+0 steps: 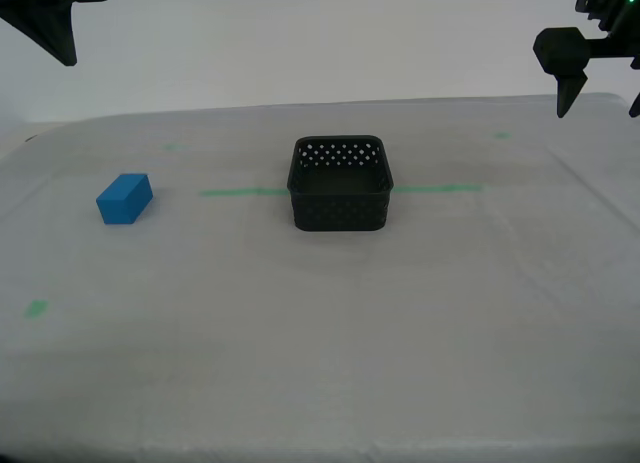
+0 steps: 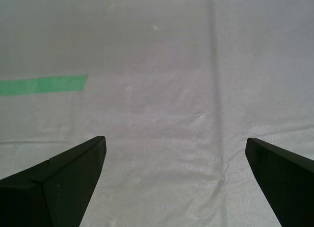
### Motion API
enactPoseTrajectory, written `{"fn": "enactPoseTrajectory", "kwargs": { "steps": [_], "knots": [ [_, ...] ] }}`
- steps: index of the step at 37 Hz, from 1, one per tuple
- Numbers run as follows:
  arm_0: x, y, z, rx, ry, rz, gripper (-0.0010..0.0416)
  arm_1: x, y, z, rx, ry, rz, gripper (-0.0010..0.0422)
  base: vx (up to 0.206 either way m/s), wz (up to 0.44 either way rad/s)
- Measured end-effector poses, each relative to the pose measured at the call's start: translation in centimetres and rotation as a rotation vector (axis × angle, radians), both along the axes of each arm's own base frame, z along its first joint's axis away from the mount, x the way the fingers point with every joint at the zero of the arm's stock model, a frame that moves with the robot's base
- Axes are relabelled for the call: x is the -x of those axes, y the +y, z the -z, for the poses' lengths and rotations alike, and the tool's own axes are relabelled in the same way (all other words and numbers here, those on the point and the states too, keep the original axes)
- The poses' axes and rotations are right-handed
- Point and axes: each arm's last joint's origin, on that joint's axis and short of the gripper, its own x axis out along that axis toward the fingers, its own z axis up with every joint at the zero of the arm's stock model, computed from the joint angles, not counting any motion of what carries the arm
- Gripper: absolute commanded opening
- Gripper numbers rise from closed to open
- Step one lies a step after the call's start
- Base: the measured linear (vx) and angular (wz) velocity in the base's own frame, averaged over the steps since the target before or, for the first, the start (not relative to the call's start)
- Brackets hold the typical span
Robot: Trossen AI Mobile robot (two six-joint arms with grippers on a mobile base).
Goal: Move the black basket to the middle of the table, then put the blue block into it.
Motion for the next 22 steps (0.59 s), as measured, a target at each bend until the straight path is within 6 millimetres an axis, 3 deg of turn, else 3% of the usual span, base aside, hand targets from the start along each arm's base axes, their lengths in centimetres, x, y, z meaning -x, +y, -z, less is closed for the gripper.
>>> {"fn": "enactPoseTrajectory", "kwargs": {
  "steps": [11, 22],
  "knots": [
    [0.00, 0.05, 0.00, 0.000, 0.000, -0.002, 0.0399, 0.01, 0.00, -0.01, 0.000, 0.000, 0.000, 0.0018, 0.000, 0.000],
    [0.00, 0.03, 0.00, 0.000, 0.000, -0.001, 0.0398, 0.01, 0.04, -0.01, -0.013, 0.000, -0.004, 0.0141, 0.000, 0.000]
  ]
}}
